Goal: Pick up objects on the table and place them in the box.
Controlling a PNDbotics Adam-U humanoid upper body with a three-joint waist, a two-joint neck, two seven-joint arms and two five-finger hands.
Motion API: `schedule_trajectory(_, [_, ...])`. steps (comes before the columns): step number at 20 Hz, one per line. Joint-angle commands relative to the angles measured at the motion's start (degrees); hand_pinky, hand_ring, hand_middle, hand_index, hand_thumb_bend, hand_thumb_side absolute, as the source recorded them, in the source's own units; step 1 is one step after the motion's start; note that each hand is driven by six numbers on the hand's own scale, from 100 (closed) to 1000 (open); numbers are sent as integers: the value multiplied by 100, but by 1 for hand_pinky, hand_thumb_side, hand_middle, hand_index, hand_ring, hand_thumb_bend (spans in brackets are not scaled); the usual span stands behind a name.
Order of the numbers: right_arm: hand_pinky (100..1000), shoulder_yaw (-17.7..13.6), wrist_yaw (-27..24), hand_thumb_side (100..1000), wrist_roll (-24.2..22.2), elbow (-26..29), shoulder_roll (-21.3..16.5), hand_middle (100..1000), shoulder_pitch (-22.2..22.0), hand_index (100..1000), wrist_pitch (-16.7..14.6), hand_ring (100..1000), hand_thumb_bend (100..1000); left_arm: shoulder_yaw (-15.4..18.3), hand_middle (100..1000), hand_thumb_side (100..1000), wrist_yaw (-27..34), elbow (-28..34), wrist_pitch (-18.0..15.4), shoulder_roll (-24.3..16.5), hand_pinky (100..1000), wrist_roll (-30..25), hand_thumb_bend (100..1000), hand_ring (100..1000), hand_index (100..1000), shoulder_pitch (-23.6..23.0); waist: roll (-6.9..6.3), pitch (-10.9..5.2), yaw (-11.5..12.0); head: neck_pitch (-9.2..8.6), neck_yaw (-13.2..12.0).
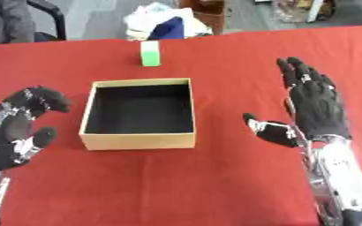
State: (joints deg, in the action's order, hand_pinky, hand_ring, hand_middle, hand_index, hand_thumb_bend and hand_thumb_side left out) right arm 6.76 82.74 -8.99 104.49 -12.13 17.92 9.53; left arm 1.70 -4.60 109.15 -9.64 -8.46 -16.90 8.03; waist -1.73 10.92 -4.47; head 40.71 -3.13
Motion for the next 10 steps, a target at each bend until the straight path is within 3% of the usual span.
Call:
schedule_trajectory(1, [786,-15,-38,496,36,84,-92,924,58,1000,3,876,590,6,584,517,-12,62,2,-47,671,-7,675,679,708,45,4,-79,5,-50,4])
schedule_trajectory(10, [784,-15,-59,500,59,82,-93,923,58,1000,8,876,574,5,584,516,-16,65,1,-62,671,-7,673,679,708,57,-1,-84,0,-52,8])
